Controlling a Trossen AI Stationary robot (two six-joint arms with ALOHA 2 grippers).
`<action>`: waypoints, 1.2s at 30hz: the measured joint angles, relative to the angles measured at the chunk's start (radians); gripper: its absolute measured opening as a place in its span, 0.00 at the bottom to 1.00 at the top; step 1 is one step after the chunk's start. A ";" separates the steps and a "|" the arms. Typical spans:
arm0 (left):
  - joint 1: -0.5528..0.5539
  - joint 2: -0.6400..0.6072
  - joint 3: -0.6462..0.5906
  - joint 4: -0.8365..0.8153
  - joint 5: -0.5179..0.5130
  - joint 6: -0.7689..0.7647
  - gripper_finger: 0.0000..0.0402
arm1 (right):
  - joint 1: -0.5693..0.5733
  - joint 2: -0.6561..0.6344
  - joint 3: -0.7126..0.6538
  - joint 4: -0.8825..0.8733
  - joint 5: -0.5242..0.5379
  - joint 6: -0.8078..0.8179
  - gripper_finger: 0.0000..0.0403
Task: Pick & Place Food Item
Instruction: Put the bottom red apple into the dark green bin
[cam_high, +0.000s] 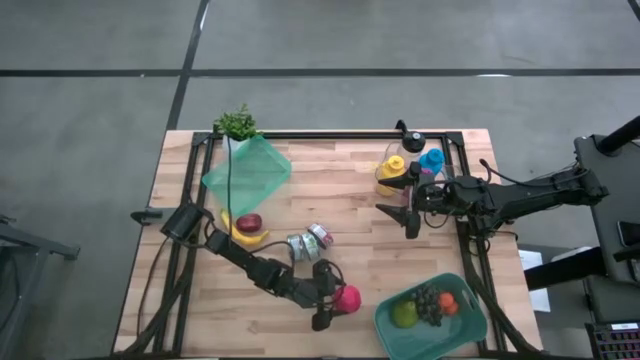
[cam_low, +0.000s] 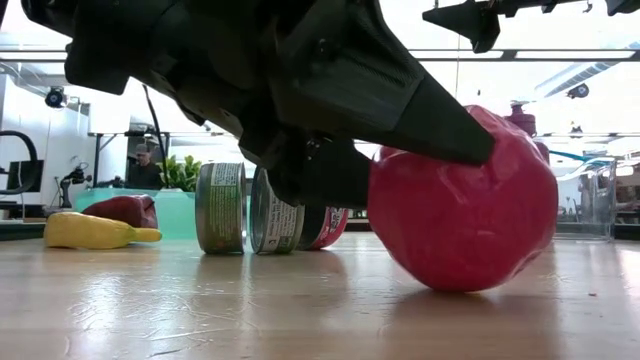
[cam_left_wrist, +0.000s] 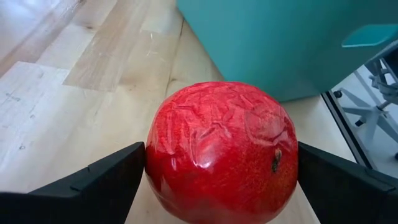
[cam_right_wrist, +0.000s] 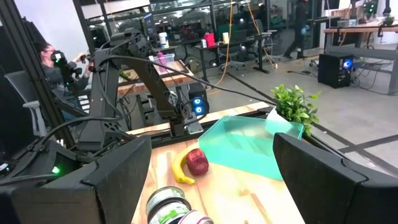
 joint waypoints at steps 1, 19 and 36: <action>0.000 0.000 0.000 0.000 0.000 0.000 0.98 | 0.000 0.000 0.000 0.000 0.000 0.000 0.83; 0.003 -0.002 0.000 -0.002 0.008 0.026 0.98 | 0.000 0.000 0.000 0.000 0.000 0.000 0.83; 0.003 -0.003 0.000 -0.007 0.008 -0.005 0.99 | 0.000 0.000 0.000 0.000 0.000 0.000 0.83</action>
